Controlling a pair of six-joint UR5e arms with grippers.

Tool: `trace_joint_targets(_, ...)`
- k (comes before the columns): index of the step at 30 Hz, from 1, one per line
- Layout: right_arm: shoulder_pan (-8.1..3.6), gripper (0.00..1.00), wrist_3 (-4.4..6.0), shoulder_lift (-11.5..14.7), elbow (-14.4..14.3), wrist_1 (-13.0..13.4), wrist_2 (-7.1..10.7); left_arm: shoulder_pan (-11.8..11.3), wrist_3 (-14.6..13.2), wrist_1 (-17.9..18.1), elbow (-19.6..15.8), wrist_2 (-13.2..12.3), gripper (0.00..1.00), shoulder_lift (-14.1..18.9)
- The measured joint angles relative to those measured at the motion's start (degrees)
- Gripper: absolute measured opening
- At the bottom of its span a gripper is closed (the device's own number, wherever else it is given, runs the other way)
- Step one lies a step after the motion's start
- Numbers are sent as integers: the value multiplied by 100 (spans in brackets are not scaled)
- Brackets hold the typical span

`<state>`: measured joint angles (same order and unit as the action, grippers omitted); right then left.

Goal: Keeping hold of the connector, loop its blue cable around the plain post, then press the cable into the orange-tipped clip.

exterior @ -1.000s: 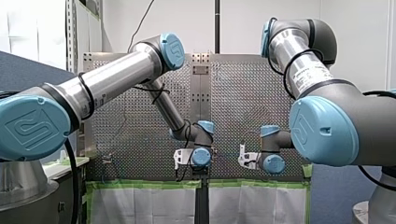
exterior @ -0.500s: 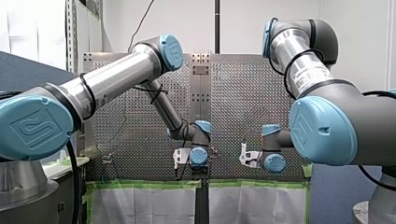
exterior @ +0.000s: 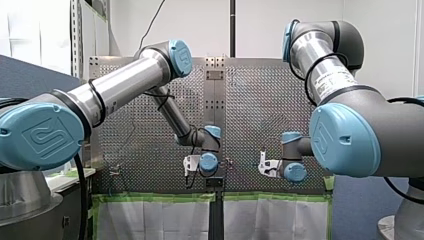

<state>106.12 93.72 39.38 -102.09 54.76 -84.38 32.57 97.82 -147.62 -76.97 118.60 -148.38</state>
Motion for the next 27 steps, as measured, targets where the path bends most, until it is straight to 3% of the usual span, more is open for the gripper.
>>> trace_joint_targets(17, -163, 0, -18, -2, 339, -144, 8, -226, 46, -205, 143, -345, 0, 1)
trace_joint_targets(27, -244, 0, -16, -14, 509, -195, 64, -302, 41, -310, 205, -381, 0, 2)
